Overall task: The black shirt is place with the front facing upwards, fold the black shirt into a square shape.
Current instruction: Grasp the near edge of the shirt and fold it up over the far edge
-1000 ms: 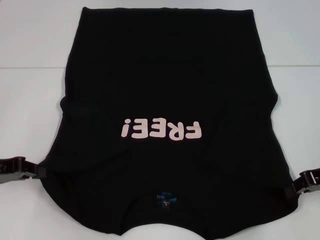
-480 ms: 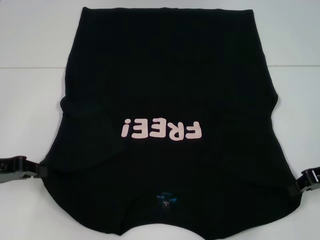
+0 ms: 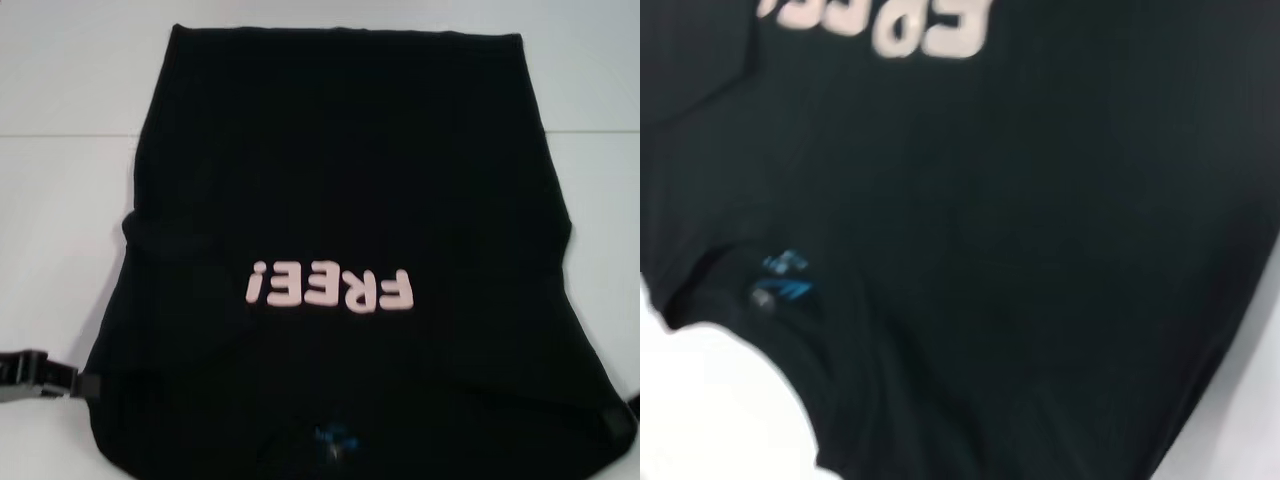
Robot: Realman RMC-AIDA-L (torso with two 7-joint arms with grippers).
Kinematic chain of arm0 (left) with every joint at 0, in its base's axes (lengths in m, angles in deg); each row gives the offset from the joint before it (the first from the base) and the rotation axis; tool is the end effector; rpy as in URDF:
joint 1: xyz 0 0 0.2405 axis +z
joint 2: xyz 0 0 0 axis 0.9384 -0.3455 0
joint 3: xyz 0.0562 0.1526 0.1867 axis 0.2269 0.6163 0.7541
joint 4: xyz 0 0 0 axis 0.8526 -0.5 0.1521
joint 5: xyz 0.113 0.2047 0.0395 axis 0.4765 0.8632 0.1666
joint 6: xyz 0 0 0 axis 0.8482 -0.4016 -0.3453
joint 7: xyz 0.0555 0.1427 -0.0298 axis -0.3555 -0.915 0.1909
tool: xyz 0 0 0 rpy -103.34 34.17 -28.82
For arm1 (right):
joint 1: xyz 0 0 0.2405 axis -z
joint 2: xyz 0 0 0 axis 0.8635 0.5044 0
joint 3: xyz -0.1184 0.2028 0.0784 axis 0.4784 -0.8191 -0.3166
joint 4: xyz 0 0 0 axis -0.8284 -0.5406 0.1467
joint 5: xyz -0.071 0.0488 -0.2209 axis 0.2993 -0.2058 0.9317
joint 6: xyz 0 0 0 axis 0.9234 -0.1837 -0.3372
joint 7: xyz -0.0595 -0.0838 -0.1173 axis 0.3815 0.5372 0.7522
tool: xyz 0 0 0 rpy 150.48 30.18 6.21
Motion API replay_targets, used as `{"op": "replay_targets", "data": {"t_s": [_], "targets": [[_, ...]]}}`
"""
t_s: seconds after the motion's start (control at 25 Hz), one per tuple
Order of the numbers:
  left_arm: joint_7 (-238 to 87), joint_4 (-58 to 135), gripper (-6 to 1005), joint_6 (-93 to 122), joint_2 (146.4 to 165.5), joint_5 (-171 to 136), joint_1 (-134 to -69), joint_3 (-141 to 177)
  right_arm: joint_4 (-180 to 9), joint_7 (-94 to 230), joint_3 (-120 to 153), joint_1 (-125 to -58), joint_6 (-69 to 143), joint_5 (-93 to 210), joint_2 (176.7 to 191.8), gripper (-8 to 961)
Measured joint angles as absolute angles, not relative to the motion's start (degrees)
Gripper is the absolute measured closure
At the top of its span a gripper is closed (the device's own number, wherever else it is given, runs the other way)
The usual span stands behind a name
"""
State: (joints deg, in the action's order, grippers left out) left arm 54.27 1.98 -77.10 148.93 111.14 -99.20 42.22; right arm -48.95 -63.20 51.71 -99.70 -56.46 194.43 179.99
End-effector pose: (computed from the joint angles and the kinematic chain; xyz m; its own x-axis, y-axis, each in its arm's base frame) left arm -0.3499 0.3165 0.0769 0.1636 0.9622 0.2178 0.9845 -0.1733 0.0261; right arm 0.2996 0.3519 0.0579 0.3302 -0.9347 0.1318 -0.9274 -0.3472 -0.1393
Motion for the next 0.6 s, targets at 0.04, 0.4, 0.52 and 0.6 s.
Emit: {"op": "replay_targets", "data": {"t_s": [0.04, 0.4, 0.52, 0.6], "targets": [[54.12, 2.31, 941, -78.26, 148.64, 111.29, -99.11, 42.25, -48.96, -62.09, 51.72, -99.40, -57.96, 194.53, 179.92, 934], [52.14, 4.99, 940, -90.66, 147.50, 118.76, -98.40, 43.41, -49.02, -53.49, 52.38, -96.75, -66.51, 197.25, 179.86, 934], [51.82, 5.78, 940, -92.04, 147.52, 119.10, -98.83, 43.25, -49.49, -52.26, 52.31, -96.58, -66.49, 198.14, 180.39, 934], [51.81, 6.31, 940, -91.66, 147.55, 118.53, -99.32, 42.51, -50.18, -52.08, 51.71, -96.63, -65.35, 198.02, 180.53, 934]]}}
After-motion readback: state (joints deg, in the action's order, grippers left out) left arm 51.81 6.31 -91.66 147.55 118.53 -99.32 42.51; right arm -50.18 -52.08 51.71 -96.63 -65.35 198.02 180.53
